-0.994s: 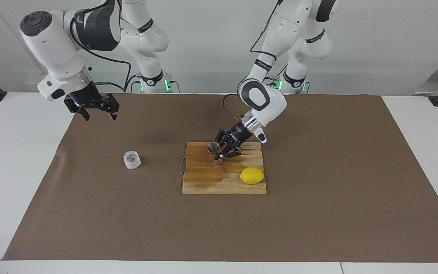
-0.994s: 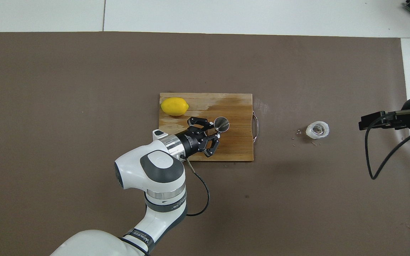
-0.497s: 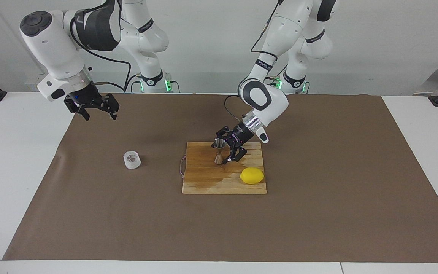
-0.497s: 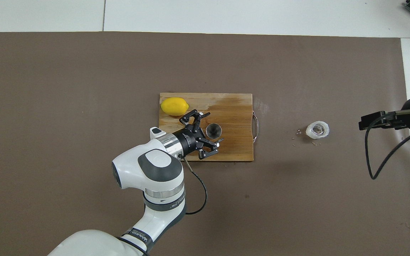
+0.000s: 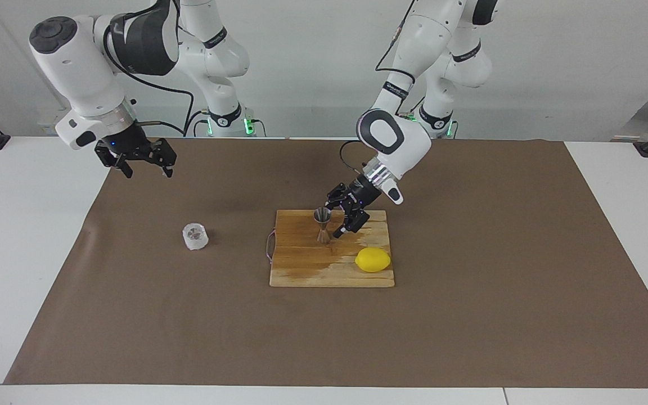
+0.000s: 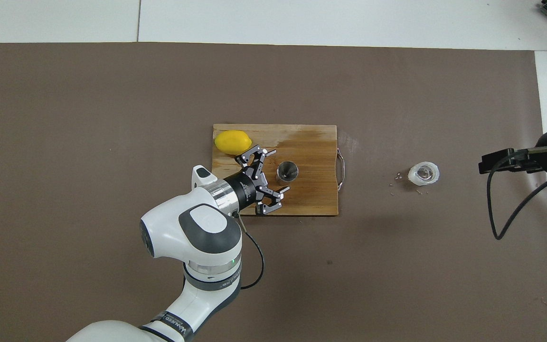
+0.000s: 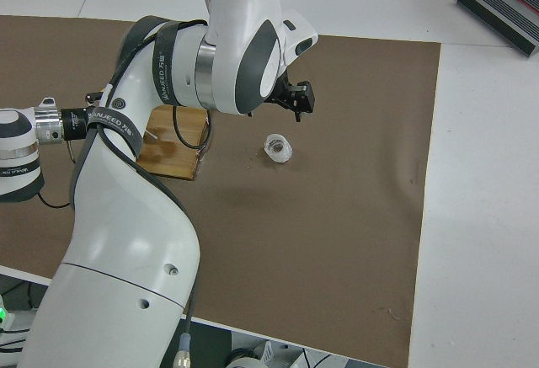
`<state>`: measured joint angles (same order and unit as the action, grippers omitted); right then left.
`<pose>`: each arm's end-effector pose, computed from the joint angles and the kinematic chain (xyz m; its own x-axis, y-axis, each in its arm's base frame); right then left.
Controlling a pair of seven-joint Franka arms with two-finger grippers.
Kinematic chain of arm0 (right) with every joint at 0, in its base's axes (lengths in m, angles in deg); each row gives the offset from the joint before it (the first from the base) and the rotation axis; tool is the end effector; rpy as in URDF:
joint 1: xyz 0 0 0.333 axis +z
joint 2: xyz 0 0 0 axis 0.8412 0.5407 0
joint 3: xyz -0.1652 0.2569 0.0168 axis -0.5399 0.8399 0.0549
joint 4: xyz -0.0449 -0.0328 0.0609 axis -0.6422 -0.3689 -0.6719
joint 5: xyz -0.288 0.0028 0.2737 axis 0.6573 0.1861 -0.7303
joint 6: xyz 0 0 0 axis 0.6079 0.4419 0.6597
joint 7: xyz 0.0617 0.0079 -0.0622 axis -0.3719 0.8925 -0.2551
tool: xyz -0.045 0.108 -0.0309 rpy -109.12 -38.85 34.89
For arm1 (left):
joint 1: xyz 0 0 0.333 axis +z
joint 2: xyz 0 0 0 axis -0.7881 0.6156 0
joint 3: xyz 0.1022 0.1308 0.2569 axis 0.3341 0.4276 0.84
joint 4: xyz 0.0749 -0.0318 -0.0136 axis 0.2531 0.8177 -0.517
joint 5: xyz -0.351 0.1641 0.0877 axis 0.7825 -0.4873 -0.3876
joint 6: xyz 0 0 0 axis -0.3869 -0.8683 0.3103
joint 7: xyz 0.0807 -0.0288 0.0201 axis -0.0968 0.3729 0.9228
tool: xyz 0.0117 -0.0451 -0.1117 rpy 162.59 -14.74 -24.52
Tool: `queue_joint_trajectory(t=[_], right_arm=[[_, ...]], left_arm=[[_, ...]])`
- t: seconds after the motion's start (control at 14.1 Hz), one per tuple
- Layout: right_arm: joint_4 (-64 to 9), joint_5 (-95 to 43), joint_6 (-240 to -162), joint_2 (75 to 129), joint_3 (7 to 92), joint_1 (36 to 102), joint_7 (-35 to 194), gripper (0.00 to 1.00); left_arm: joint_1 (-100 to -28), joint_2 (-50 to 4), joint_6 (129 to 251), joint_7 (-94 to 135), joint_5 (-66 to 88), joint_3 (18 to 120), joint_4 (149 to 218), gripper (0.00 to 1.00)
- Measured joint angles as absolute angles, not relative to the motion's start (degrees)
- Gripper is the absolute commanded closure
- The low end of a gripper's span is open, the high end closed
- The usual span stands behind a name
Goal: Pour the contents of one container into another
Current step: 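Retract the left gripper while the right gripper reaches the glass cup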
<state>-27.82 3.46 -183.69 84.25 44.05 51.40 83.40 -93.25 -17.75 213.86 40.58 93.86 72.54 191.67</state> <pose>0.5493 -0.0372 0.5231 0.9997 -0.0053 -0.0252 -0.0058 -0.9998 -0.0213 0.4786 -0.3586 0.2975 0.0970 0.6468 -0.7565 0.9183 0.2350 0.3187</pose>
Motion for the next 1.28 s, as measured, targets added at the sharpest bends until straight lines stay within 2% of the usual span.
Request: queue_joint_trajectory(t=[0.78,0.99,1.28], right_arm=[[-27.81,3.46,-181.08,83.44,44.03,51.14,75.38,0.0],[-27.81,3.46,-181.43,83.44,43.85,50.66,60.68,0.0],[-27.99,2.0,-183.67,83.61,43.72,47.58,40.85,0.0]], left_arm=[[-92.89,-20.74,212.54,40.15,70.76,72.9,196.5,0.0],[-90.42,-21.9,205.84,40.1,61.58,73.48,196.51,0.0],[-83.83,-24.6,191.28,40.02,41.93,73.84,194.79,0.0]])
